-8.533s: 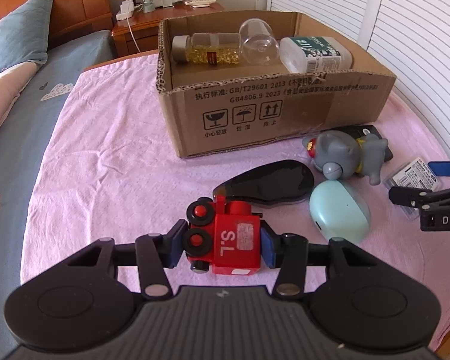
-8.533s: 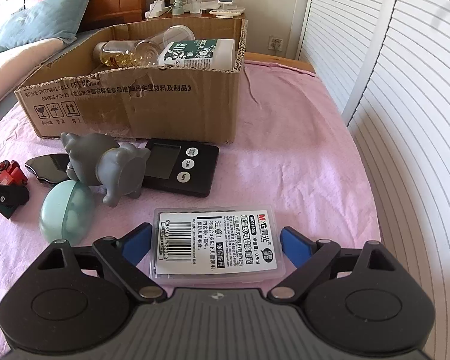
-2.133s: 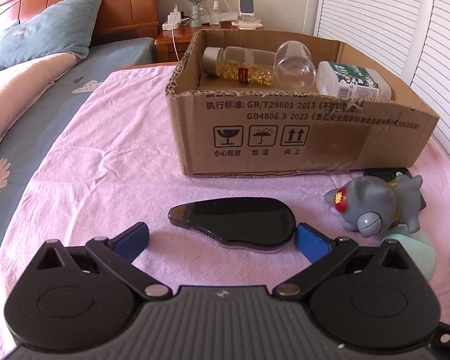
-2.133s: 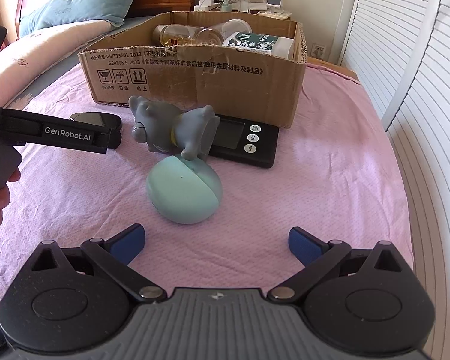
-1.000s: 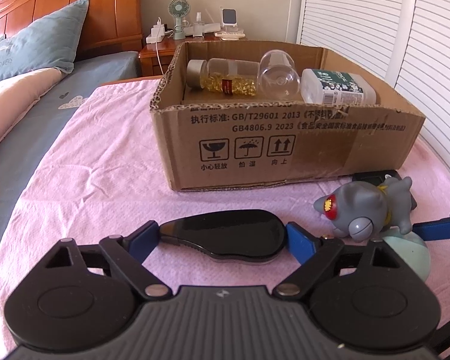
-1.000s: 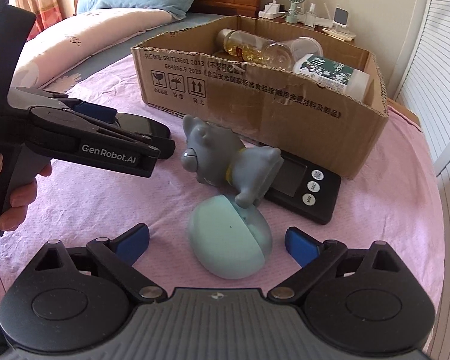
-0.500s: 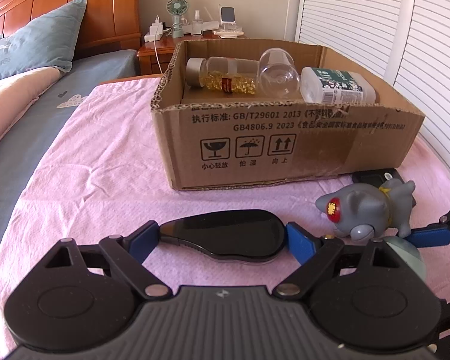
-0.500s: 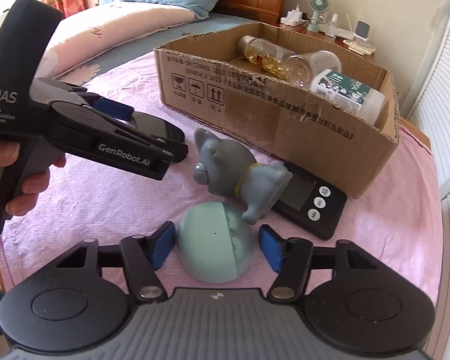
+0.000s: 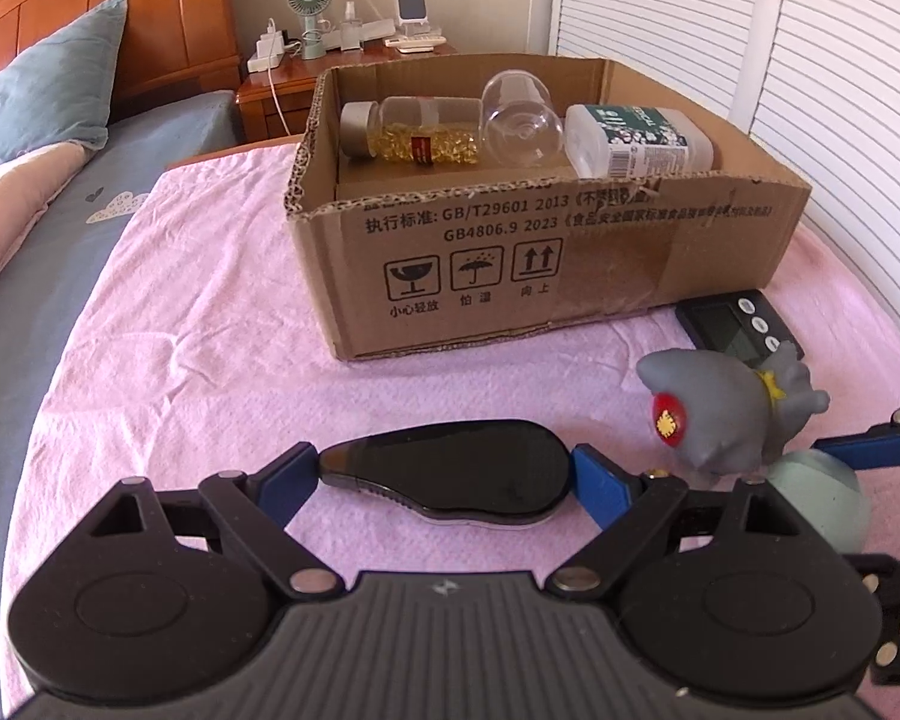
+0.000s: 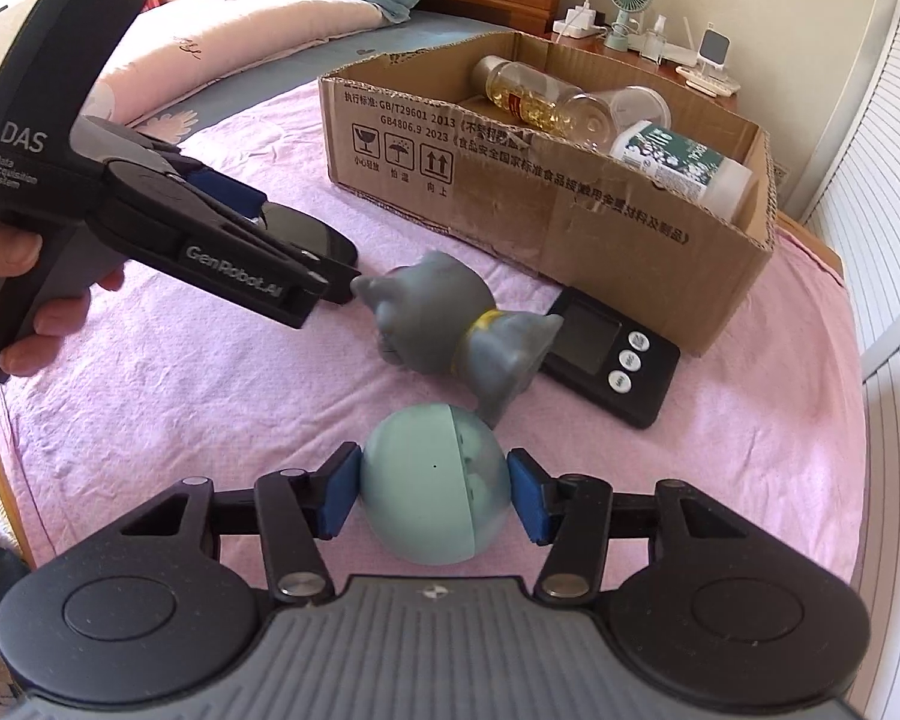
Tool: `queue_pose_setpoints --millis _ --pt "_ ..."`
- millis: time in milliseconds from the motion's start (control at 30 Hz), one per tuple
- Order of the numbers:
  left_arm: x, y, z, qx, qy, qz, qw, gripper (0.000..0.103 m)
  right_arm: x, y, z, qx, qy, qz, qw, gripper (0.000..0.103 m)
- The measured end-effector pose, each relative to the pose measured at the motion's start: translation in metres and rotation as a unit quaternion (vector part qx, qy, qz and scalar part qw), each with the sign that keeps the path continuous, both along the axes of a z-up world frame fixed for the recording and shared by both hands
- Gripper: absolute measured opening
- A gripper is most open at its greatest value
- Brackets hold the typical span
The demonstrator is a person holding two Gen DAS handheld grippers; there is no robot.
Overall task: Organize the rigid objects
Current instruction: 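Lower black case into box with left gripper while right carries ball toward box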
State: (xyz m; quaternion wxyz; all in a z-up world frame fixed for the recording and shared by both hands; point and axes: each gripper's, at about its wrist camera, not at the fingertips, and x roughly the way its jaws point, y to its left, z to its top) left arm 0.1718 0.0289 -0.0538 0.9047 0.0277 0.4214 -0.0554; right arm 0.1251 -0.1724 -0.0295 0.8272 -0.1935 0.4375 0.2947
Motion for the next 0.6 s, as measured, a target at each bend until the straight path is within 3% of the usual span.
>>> queue_pose_setpoints --millis 400,600 --pt "-0.012 0.004 0.046 0.002 0.009 -0.076 0.997 0.089 -0.005 -0.017 0.028 0.008 -0.018 -0.007 1.0 0.058" --pt "0.006 0.003 0.084 -0.004 -0.028 -0.097 0.9949 0.089 0.007 -0.021 0.047 0.015 -0.048 -0.019 0.999 0.058"
